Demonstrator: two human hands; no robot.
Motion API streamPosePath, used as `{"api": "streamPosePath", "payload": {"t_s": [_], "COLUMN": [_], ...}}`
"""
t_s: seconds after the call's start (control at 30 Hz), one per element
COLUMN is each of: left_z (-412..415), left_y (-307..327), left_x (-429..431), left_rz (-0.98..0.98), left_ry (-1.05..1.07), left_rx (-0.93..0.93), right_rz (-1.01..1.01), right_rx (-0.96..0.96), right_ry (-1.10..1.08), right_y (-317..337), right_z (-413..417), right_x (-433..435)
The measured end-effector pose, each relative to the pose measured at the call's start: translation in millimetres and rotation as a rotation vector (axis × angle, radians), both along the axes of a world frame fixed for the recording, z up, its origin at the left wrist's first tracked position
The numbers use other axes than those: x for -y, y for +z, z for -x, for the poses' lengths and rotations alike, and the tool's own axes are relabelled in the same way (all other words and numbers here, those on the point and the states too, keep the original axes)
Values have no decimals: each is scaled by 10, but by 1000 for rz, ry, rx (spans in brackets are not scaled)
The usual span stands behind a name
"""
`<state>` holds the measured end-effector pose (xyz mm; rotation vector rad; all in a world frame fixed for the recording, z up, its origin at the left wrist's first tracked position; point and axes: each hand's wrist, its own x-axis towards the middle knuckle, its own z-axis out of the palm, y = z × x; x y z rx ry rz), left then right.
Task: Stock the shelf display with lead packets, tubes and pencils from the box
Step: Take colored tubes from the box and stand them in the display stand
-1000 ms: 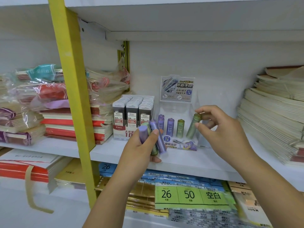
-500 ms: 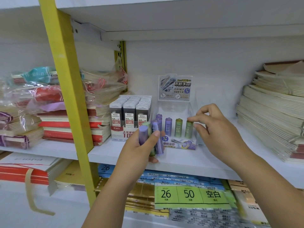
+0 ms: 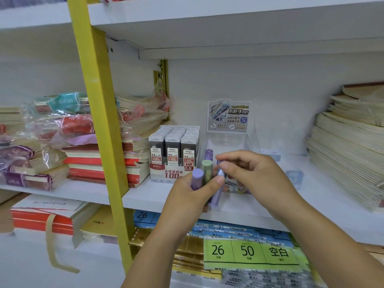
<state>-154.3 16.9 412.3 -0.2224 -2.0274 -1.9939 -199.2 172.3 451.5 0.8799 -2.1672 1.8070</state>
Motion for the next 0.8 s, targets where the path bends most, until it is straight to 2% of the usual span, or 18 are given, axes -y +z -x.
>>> {"api": "streamPosePath", "payload": {"t_s": [0.17, 0.33, 0.4, 0.53, 0.63, 0.8], "left_z": [-6, -8, -3, 21, 42, 70], "left_y": [1, -2, -6, -34, -44, -38], "left_x": [120, 155, 148, 137, 170, 175], "left_rz": [-36, -37, -31, -19, 5, -23], "left_ry": [-67, -19, 0, 39, 81, 127], "left_rx": [63, 32, 25, 51, 60, 22], "right_rz": [97, 110, 166, 291, 155, -245], "right_rx": [33, 115, 38, -273, -361, -238], "right_ry": [-11, 79, 48, -150, -267, -282], "right_y": [82, 30, 15, 202, 380, 272], "right_z": [70, 82, 51, 107, 326, 584], "right_x": [-11, 23, 42, 38, 28, 74]}}
